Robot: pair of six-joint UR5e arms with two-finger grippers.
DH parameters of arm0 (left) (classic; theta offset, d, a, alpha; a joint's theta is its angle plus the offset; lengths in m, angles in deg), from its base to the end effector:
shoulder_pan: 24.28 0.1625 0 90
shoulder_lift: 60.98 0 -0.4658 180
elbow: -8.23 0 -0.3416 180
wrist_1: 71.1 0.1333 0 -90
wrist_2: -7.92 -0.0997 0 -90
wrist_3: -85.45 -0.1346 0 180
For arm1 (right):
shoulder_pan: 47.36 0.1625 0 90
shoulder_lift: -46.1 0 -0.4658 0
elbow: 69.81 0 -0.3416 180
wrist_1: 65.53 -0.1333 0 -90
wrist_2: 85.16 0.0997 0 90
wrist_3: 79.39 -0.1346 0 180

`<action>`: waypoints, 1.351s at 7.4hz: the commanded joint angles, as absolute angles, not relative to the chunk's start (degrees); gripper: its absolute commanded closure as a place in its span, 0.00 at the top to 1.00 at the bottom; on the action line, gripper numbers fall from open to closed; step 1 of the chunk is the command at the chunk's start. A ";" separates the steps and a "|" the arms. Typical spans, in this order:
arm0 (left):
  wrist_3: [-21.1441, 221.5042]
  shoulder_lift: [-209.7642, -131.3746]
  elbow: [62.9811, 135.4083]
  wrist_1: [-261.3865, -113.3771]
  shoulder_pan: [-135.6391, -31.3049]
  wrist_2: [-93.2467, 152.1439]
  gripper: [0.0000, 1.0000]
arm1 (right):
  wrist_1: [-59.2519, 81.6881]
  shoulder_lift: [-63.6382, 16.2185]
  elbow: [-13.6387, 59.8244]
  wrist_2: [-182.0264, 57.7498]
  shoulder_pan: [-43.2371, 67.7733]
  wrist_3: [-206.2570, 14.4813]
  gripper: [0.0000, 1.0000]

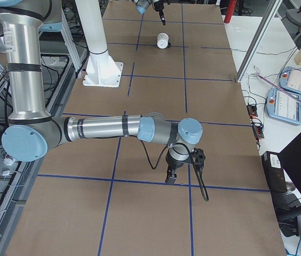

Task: Flip mug
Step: 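Close the left gripper on the rim of the white mug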

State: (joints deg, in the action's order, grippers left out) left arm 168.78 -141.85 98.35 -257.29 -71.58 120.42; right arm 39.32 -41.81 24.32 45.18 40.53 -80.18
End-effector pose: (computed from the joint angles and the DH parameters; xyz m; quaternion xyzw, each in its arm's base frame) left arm 0.2061 -0.3440 0.5824 0.1809 0.6667 -0.1205 0.7129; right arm 0.0299 -0.4412 0.7074 -0.0793 -0.3419 0.0152 0.9362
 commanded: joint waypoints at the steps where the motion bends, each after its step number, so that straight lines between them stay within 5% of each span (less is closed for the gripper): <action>1: 170.96 -147.08 89.39 -267.77 -65.69 111.47 1.00 | 39.32 -41.79 24.32 45.18 40.53 -80.18 1.00; 3: 173.24 -150.61 86.72 -271.74 -63.22 109.17 0.99 | 39.32 -41.79 24.32 45.18 40.53 -80.18 1.00; 4: 173.43 -151.58 85.41 -274.45 -62.95 109.08 0.81 | 39.32 -41.79 24.32 45.18 40.53 -80.18 1.00; 7: 175.70 -153.08 82.85 -277.38 -62.51 111.08 0.00 | 39.32 -41.79 24.32 45.18 40.53 -80.18 1.00; 10: 176.85 -154.31 83.45 -277.38 -62.51 114.79 0.00 | 39.32 -41.79 24.32 45.18 40.53 -80.18 1.00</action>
